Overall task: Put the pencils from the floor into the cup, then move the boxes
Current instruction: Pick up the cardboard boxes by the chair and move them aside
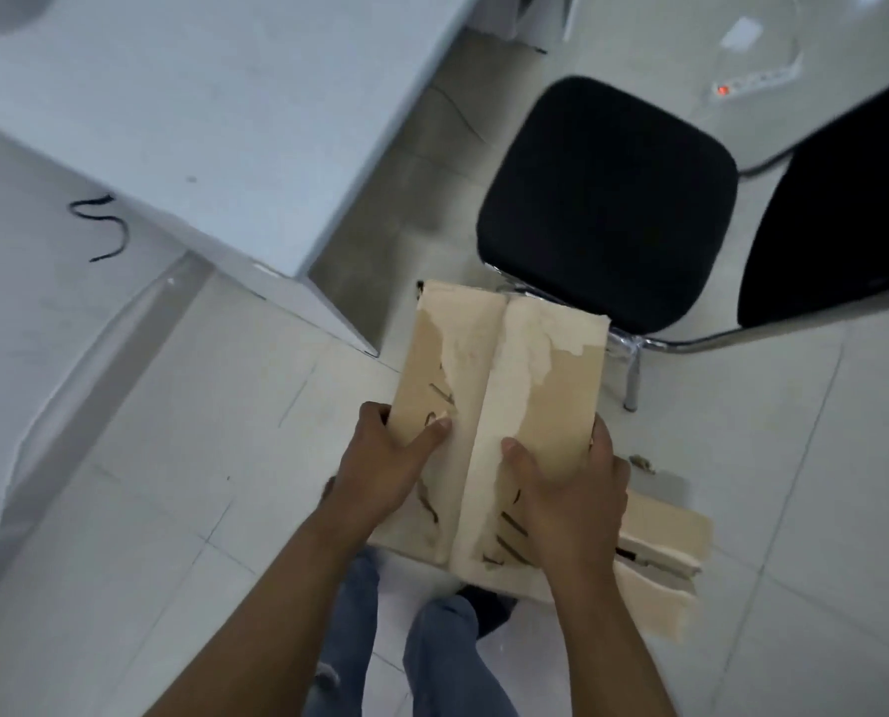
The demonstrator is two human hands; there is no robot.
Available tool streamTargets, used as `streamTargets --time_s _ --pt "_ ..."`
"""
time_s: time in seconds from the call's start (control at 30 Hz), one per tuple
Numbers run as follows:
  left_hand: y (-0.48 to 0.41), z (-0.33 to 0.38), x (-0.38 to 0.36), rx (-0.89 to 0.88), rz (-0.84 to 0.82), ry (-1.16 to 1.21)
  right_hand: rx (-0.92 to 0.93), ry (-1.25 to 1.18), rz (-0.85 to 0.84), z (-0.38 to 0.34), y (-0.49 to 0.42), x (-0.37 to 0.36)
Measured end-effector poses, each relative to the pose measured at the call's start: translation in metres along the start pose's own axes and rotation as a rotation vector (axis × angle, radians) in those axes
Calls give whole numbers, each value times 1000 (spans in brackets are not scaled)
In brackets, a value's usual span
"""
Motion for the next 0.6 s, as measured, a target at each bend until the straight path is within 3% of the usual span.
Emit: streamTargets --time_s 0.27,0.6 --pt "38 -40 101 108 160 152 291 49 -87 -81 72 -3" --pt "51 -195 236 202 422 321 450 -10 -222 -93 235 -109"
Point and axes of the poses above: each hand's wrist, its own y-axis away from the middle knuckle, its own x-axis out of the back of the hand, z = x × y, the point moved 4 cm from there along -y, towards the middle knuckle, and after that the axes turned 15 degrees about z, right-handed, at the moved point
